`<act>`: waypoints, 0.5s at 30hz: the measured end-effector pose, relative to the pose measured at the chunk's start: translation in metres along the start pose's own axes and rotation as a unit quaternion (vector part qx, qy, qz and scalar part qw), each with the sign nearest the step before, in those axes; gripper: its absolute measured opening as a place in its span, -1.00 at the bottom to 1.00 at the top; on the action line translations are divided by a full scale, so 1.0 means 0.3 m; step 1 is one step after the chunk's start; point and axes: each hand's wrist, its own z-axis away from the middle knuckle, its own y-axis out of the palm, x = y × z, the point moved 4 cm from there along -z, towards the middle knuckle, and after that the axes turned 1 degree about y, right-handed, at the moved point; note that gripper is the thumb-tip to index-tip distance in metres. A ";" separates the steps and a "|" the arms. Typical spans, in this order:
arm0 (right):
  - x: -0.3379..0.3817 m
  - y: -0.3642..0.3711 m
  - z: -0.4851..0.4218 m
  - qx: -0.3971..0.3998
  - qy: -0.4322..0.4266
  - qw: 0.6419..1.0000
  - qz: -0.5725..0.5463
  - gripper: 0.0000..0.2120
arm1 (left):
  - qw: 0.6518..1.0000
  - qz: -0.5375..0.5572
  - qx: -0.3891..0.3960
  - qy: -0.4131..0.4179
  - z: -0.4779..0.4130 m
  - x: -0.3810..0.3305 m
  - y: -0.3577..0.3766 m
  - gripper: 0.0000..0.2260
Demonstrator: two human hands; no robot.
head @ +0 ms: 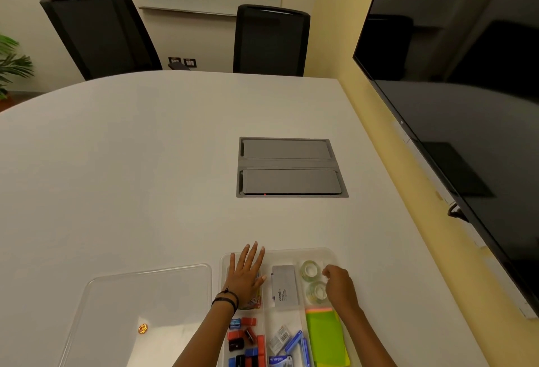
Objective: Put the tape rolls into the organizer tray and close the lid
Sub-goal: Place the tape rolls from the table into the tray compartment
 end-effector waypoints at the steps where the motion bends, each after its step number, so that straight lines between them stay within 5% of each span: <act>1: 0.006 0.001 0.008 0.007 -0.008 1.000 0.028 -0.74 | 1.000 -0.002 0.003 -0.004 -0.002 -0.001 -0.007 -0.46; 4: 0.023 0.026 0.015 0.038 -0.035 0.992 0.114 -0.61 | 1.000 -0.006 0.004 -0.002 -0.005 -0.005 -0.008 -0.44; 7: 0.050 0.058 0.018 0.041 -0.082 0.978 0.187 -0.61 | 0.999 0.043 0.023 0.021 -0.026 -0.007 0.010 0.03; 9: 0.063 0.062 0.015 0.031 -0.074 0.977 0.197 -0.61 | 0.999 0.024 0.022 0.010 -0.031 -0.006 0.014 0.15; 15: 0.027 0.064 -0.001 0.010 -0.029 0.992 0.126 -0.55 | 1.000 0.014 0.009 -0.013 -0.028 0.004 -0.014 -0.40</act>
